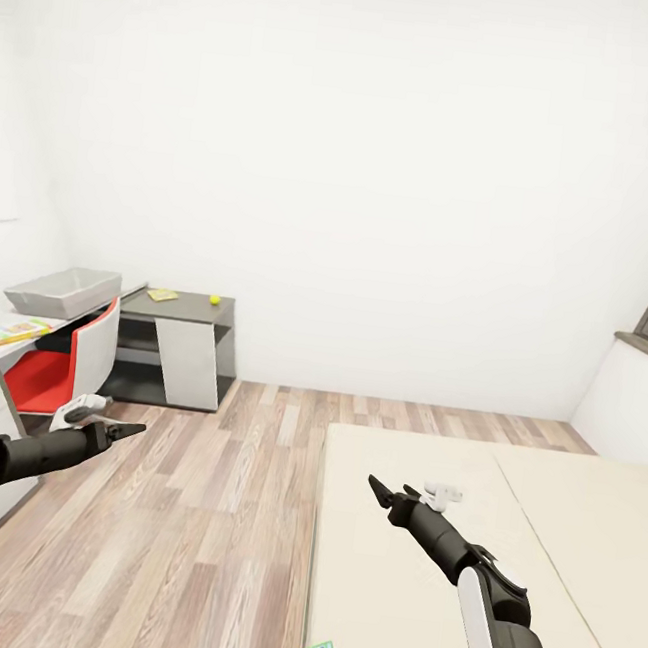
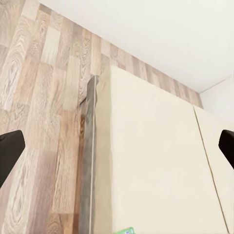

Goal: Put all the toys in the child's room - the three board games (two on the bed and one on the table), the two jigsaw puzzles on the table, and the tennis ball on the table - inside the toy box on the table in the child's room.

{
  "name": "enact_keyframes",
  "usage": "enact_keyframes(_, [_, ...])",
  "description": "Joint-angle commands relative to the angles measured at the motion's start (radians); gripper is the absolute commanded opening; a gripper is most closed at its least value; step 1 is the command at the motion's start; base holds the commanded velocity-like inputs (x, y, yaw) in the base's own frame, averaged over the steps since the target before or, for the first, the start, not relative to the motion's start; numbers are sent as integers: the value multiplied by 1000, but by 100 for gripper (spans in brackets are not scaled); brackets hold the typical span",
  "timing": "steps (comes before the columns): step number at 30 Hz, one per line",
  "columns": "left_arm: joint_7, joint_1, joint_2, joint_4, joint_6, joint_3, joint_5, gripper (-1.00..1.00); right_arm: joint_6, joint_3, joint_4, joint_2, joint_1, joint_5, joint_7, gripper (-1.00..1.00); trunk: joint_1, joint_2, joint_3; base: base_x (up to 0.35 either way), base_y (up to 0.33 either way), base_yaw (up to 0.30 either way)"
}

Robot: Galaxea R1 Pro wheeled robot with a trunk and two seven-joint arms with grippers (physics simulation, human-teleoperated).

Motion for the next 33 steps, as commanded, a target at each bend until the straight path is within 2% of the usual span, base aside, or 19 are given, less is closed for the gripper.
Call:
enact_keyframes(1, [-7,-1,0,0,5,1,-5,100,9,-3,-1,1,-1,-8,3,100,1,-2,-1,0,0,0])
enact_keyframes(21, [-6,-1,-2,0,5,0,-5,100,-3,-4,14,1,-1,-8,3,100,1,-2,31,0,0,0])
enact_keyframes(33, [-6,0,-2,0,5,0,-5,100,-5,-4,15,0,-1,-7,3,100,1,-2,35,0,0,0])
